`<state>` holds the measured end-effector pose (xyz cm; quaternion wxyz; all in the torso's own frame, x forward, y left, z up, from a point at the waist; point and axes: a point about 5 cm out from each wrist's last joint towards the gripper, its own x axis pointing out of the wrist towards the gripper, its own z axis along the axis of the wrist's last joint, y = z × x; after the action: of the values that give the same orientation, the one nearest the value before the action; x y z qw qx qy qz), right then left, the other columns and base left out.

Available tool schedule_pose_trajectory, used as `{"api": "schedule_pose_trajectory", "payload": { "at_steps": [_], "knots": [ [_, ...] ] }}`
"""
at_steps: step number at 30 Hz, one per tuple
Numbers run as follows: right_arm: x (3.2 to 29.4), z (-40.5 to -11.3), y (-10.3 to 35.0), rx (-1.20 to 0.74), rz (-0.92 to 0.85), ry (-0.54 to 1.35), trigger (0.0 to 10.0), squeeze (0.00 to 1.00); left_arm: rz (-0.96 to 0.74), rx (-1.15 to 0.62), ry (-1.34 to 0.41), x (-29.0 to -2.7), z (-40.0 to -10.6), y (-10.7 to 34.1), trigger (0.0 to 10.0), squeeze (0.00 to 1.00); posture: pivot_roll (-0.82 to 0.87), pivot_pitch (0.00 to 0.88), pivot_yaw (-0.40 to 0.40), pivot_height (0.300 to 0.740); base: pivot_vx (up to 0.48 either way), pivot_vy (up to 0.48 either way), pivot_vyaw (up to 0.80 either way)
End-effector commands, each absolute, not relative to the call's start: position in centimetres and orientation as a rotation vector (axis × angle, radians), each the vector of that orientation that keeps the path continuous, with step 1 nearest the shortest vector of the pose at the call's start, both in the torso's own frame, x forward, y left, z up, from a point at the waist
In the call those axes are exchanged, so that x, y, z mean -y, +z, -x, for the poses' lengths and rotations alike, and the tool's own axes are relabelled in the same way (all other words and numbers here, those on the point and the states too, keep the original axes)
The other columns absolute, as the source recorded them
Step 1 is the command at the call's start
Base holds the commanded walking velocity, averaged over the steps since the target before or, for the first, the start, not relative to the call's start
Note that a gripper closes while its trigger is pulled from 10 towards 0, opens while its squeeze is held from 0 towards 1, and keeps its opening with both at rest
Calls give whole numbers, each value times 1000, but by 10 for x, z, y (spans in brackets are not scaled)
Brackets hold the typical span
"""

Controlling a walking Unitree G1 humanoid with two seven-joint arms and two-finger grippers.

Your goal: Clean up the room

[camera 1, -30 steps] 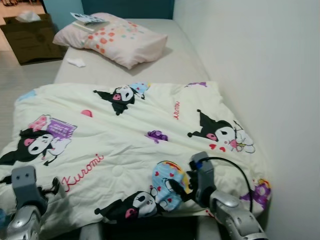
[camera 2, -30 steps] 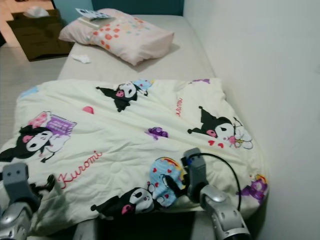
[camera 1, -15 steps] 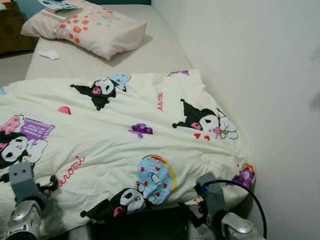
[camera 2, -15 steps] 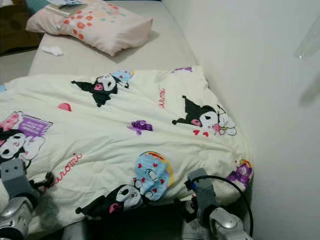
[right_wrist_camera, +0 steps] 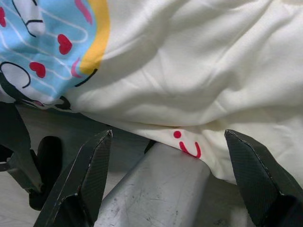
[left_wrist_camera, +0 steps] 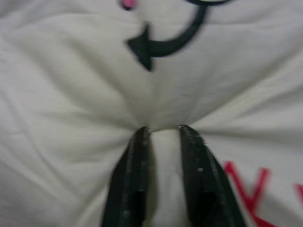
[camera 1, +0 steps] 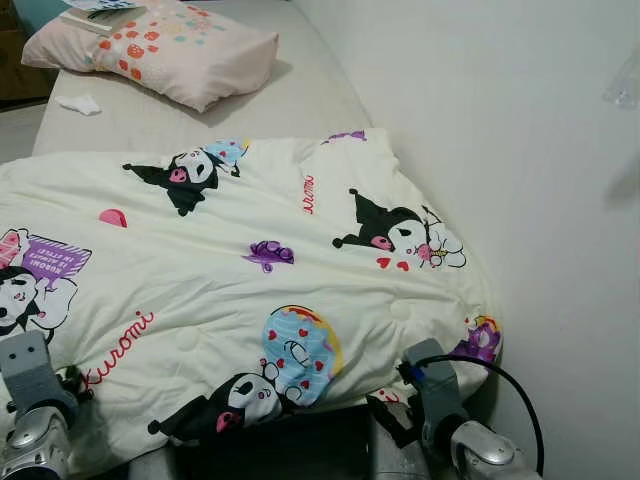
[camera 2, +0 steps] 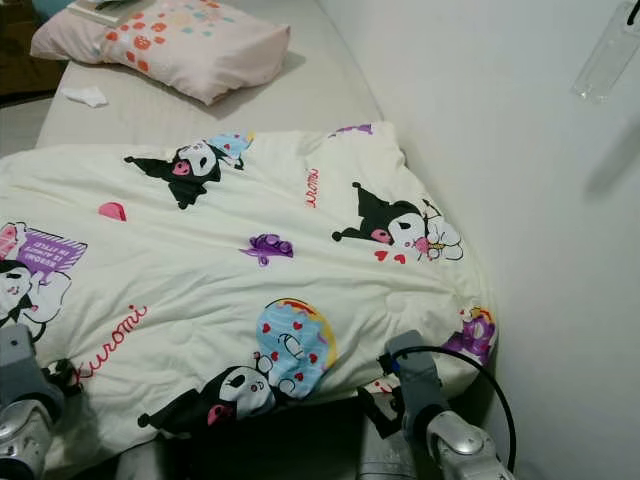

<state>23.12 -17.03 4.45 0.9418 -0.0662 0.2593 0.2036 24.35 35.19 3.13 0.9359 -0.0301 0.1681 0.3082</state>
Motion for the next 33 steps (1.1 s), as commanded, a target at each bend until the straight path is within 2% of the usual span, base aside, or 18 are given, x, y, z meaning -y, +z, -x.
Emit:
{"api": "schedule_pose_trajectory", "payload": {
  "at_steps": [1,6,8,15,17,18,19,20,23,24,29,33],
  "knots": [
    [172,-228,43,-543,141,408,10000,0,46,-397,684,-362,-227,24,0,0,-145,257,-58,511,0,0,0],
    [173,-230,44,-541,142,401,10000,0,28,-403,715,-369,-221,25,0,0,-143,254,-56,511,0,0,0],
    [175,-232,46,-535,143,387,10000,0,-19,-426,780,-382,-208,26,0,0,-140,250,-56,511,0,0,0],
    [177,-235,46,-534,153,383,10000,0,-71,-450,888,-402,-185,28,0,0,-128,240,-55,511,0,0,0],
    [178,-237,46,-533,160,383,10000,0,71,-407,890,-403,-181,25,0,0,-122,239,-57,511,0,0,0],
    [178,-237,46,-533,160,383,10000,0,71,-407,890,-403,-181,25,0,0,-122,239,-57,511,0,0,0],
    [178,-237,46,-533,162,384,10000,0,161,-371,861,-397,-182,22,2039,0,-118,240,-60,511,0,0,0],
    [178,-238,46,-534,166,387,10000,0,245,-341,863,-393,-181,17,9608,145,-115,240,-64,511,0,0,0],
    [178,-239,46,-535,168,389,10000,0,292,-325,869,-391,-180,15,9608,145,-113,241,-65,511,0,0,0],
    [178,-239,45,-536,171,392,10000,0,361,-297,882,-389,-177,11,10000,1000,-112,241,-70,511,0,0,0],
    [176,-239,45,-541,179,403,10000,0,508,-243,914,-384,-170,3,10000,1000,-119,247,-83,511,0,0,0],
    [178,-237,45,-552,202,424,10000,0,707,-114,883,-376,-174,1,10000,1000,-130,242,-100,511,0,0,0]
  ]
}}
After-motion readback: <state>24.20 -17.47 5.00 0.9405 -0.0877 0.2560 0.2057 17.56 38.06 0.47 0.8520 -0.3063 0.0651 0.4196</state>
